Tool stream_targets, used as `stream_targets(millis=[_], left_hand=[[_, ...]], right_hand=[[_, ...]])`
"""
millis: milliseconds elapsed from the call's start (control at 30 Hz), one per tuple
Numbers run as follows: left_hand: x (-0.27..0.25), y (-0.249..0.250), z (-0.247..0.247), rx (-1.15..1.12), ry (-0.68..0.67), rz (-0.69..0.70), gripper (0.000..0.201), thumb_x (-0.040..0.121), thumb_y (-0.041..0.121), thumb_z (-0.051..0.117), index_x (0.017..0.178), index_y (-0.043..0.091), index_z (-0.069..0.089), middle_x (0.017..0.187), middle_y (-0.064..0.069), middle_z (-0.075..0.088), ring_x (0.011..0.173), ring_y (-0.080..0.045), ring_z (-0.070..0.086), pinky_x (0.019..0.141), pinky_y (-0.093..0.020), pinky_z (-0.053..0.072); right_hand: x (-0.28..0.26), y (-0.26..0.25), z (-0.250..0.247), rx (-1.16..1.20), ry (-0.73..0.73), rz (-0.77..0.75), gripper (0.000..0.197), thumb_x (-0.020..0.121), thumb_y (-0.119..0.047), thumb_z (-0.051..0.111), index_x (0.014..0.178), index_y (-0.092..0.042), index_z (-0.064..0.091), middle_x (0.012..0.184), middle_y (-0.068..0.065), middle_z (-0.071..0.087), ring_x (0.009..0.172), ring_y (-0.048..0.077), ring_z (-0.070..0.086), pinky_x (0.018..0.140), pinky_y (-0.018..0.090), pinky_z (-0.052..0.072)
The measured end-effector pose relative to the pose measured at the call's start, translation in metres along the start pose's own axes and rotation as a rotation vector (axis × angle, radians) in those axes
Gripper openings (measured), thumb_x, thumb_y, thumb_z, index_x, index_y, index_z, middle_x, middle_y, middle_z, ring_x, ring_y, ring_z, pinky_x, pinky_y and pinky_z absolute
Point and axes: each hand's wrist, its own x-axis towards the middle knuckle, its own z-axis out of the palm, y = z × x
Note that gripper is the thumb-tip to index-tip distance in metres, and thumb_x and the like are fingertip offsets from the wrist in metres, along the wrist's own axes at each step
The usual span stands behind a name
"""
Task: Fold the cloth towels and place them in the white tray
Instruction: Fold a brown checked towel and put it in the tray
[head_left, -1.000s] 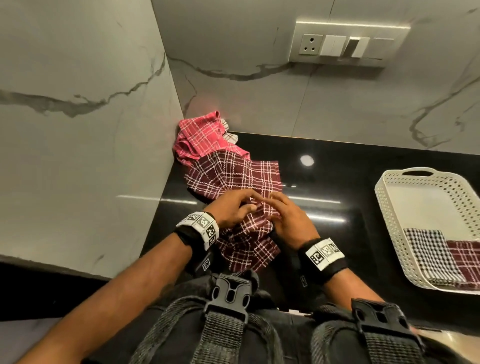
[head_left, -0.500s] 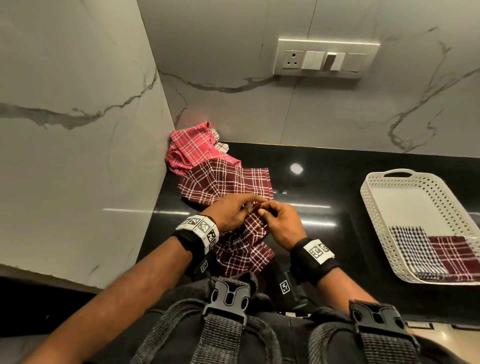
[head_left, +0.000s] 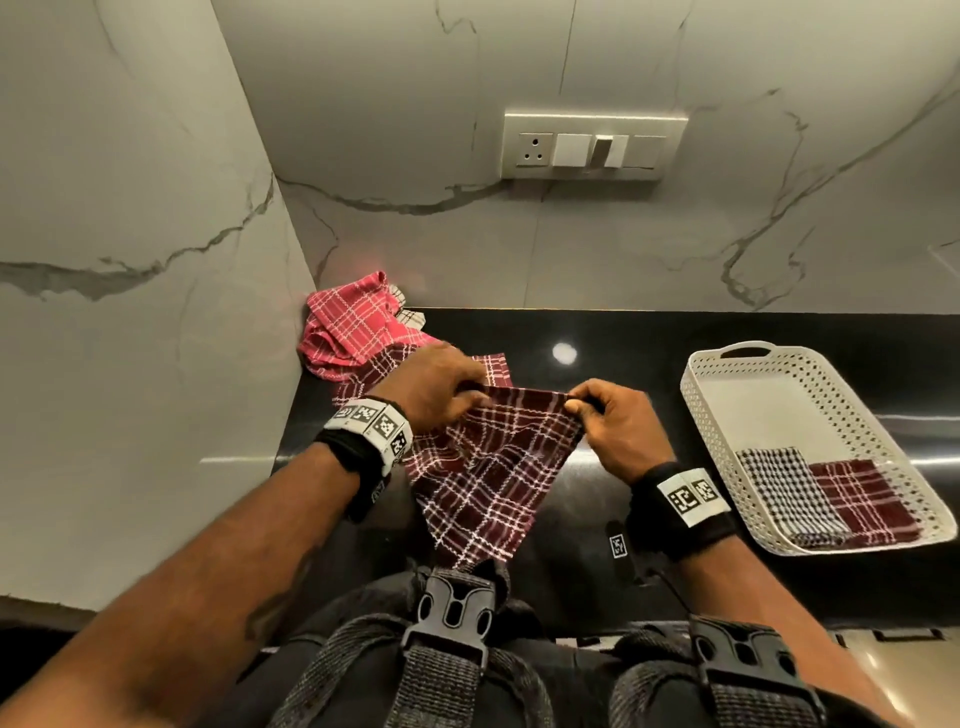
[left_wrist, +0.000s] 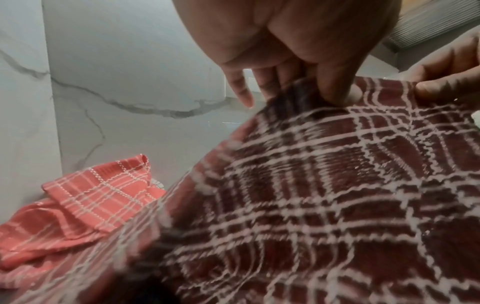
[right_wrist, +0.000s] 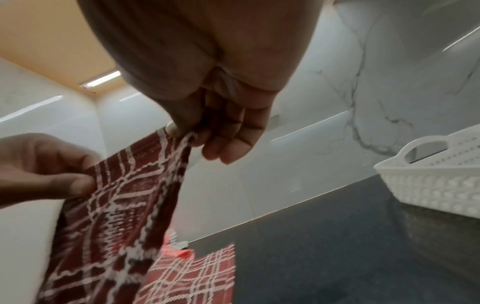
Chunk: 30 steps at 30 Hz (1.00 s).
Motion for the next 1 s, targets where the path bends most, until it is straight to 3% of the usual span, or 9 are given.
stream_targets(millis=[167,300,400,500,600,667,767,900,1000], left_hand=[[-0.007,-0.018,-0.005,-0.004,0.073,-0.063,0.011,0.094,0.020,0.063,0.099,0.020,0.072,0.088,-0.001,0.070,0.081,-0.021,0.062,0.079,-0.043,0.055],[-0.016,-0.035,-0.008,-0.061,0.115,-0.125,0.027,0.091,0.006,0.061,0.114,0.014,0.070,0.104,-0.008,0.072,0.094,-0.023,0.065,0.090,-0.040,0.054],[-0.023,-0.049,-0.016,-0.110,0.123,-0.161,0.031,0.087,0.006,0.066,0.117,0.011,0.069,0.105,-0.009,0.073,0.089,-0.022,0.064,0.088,-0.035,0.050],[-0.026,-0.064,-0.026,-0.087,0.086,-0.220,0.024,0.092,0.006,0.059,0.114,0.012,0.066,0.097,-0.011,0.071,0.082,-0.026,0.063,0.079,-0.035,0.048],[-0.016,-0.069,-0.037,-0.025,0.027,-0.342,0.012,0.099,0.012,0.051,0.111,0.015,0.050,0.083,0.002,0.058,0.073,-0.021,0.057,0.067,-0.031,0.041],[-0.002,-0.074,-0.048,0.042,0.038,-0.365,0.010,0.100,0.017,0.052,0.109,0.016,0.047,0.085,0.003,0.056,0.076,-0.021,0.057,0.070,-0.032,0.045],[0.020,-0.085,-0.079,0.203,0.067,-0.418,0.013,0.096,0.021,0.057,0.109,0.021,0.058,0.102,-0.011,0.067,0.088,-0.030,0.061,0.080,-0.038,0.050],[0.037,-0.069,-0.147,0.147,0.414,-0.436,0.022,0.089,0.007,0.056,0.105,0.013,0.070,0.100,-0.022,0.072,0.092,-0.040,0.068,0.082,-0.043,0.054],[0.030,-0.037,-0.201,0.049,0.806,-0.390,0.022,0.088,0.007,0.055,0.103,0.009,0.071,0.099,-0.019,0.074,0.094,-0.035,0.069,0.085,-0.035,0.053]], right_hand=[[-0.006,0.022,-0.039,-0.127,0.249,0.024,0.010,0.093,-0.011,0.064,0.091,-0.018,0.071,0.079,-0.007,0.068,0.074,0.001,0.063,0.068,0.020,0.053],[-0.013,0.038,-0.061,-0.183,0.457,0.080,0.010,0.094,-0.012,0.062,0.095,-0.017,0.070,0.086,-0.001,0.069,0.078,0.014,0.064,0.072,0.022,0.050],[-0.018,0.045,-0.073,-0.229,0.557,0.126,0.010,0.094,-0.010,0.062,0.097,-0.013,0.071,0.090,0.003,0.071,0.083,0.019,0.064,0.078,0.027,0.049],[-0.013,0.053,-0.078,-0.264,0.483,0.184,0.010,0.093,-0.011,0.063,0.096,-0.013,0.072,0.090,0.005,0.072,0.084,0.022,0.064,0.081,0.031,0.052],[0.011,0.056,-0.080,-0.348,0.229,0.252,0.010,0.092,-0.015,0.066,0.097,-0.015,0.074,0.091,0.005,0.072,0.086,0.023,0.065,0.085,0.036,0.053],[0.036,0.052,-0.084,-0.413,0.128,0.280,0.009,0.092,-0.015,0.066,0.095,-0.015,0.074,0.087,0.007,0.073,0.078,0.022,0.068,0.076,0.031,0.053],[0.077,0.031,-0.100,-0.327,0.112,0.310,0.013,0.094,-0.004,0.057,0.092,-0.007,0.070,0.069,0.012,0.069,0.052,0.021,0.069,0.052,0.030,0.057],[0.115,-0.026,-0.138,-0.342,0.420,0.036,0.020,0.087,-0.004,0.056,0.097,-0.006,0.074,0.091,0.020,0.074,0.086,0.035,0.071,0.075,0.036,0.055],[0.112,-0.075,-0.178,-0.178,0.633,-0.226,0.020,0.084,-0.008,0.060,0.098,-0.009,0.074,0.093,0.009,0.075,0.087,0.025,0.070,0.078,0.026,0.050]])
